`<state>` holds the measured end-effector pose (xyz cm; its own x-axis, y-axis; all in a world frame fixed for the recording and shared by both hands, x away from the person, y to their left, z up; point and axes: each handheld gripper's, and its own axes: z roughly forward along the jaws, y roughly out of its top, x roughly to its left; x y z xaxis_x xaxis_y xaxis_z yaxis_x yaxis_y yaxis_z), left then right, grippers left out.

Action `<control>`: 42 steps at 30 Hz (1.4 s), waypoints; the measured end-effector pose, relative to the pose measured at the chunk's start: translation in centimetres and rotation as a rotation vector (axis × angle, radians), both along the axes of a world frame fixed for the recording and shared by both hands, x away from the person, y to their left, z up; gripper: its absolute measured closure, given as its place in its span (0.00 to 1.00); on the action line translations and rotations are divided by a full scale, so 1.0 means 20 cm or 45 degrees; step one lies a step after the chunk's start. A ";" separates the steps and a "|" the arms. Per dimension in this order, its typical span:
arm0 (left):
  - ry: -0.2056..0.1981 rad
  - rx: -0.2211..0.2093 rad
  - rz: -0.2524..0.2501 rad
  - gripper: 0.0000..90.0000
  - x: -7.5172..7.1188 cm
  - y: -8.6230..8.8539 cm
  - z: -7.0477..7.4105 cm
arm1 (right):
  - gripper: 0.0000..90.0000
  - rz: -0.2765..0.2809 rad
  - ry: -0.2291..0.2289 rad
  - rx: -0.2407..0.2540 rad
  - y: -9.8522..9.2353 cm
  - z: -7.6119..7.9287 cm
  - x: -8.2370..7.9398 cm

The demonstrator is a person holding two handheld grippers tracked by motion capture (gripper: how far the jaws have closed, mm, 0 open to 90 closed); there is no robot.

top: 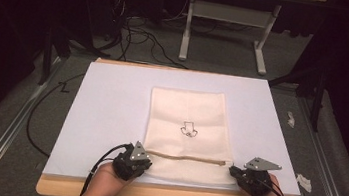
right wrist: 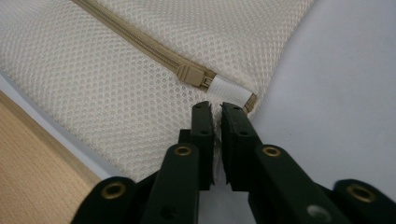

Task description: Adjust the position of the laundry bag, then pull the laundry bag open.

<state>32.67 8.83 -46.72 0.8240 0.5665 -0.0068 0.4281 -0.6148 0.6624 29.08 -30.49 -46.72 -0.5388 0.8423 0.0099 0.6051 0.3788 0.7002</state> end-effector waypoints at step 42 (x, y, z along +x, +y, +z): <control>-0.169 -0.380 0.204 0.50 0.01 0.07 0.09 | 0.92 -0.050 0.025 0.090 0.00 -0.02 0.11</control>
<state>32.77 10.24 -44.85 0.7298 0.6777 -0.0899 0.4013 -0.3182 0.8589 31.34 -30.49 -47.21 -0.5046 0.8596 0.0806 0.6326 0.3046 0.7120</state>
